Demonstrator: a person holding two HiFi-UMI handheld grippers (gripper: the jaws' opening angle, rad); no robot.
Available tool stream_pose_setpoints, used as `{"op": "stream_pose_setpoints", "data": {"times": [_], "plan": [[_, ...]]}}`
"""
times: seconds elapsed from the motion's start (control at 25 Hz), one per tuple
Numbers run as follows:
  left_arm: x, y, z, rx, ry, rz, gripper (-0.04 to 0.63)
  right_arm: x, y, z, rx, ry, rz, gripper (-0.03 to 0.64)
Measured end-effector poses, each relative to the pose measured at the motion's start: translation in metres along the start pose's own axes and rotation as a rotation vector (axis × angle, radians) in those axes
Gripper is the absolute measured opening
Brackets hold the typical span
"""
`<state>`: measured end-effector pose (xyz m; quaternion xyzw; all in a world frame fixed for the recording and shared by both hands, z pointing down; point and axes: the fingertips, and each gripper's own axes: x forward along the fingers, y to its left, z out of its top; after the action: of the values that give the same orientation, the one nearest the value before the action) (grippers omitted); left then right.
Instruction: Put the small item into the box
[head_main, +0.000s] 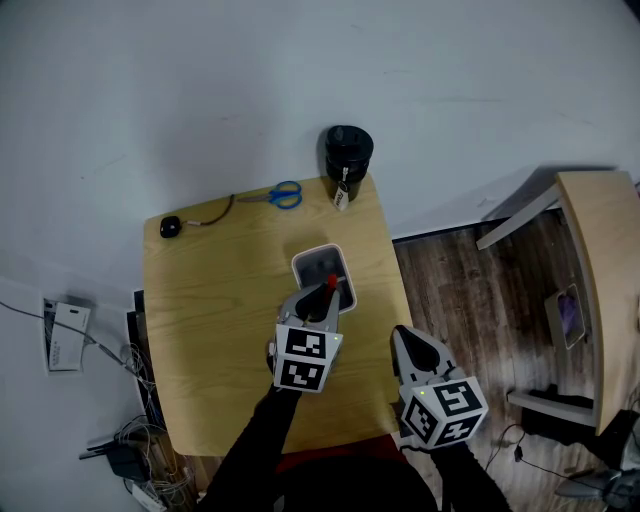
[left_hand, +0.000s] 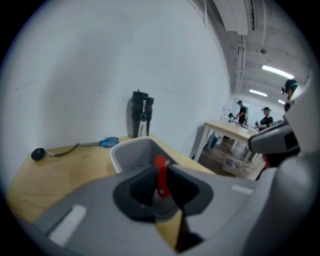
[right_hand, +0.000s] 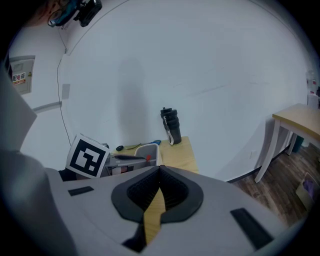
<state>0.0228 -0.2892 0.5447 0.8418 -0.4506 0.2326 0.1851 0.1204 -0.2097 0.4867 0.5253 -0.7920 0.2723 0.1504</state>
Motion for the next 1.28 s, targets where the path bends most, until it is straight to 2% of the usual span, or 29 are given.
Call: {"op": "stream_pose_setpoints", "data": {"times": [0.28, 0.56, 1.08, 1.28], "plan": [[0.001, -0.001, 0.001, -0.002, 0.006, 0.000, 0.077, -0.001, -0.001, -0.001, 0.001, 0.000, 0.000, 0.008], [-0.005, 0.002, 0.009, -0.009, -0.026, 0.007, 0.074, -0.003, -0.001, 0.003, -0.001, -0.018, -0.003, 0.008], [-0.030, -0.005, 0.027, -0.006, -0.087, 0.030, 0.006, -0.015, 0.004, 0.013, -0.012, -0.059, 0.009, 0.008], [-0.043, -0.011, 0.033, -0.006, -0.109, 0.030, 0.005, -0.023, 0.008, 0.018, -0.026, -0.075, 0.023, 0.008]]}}
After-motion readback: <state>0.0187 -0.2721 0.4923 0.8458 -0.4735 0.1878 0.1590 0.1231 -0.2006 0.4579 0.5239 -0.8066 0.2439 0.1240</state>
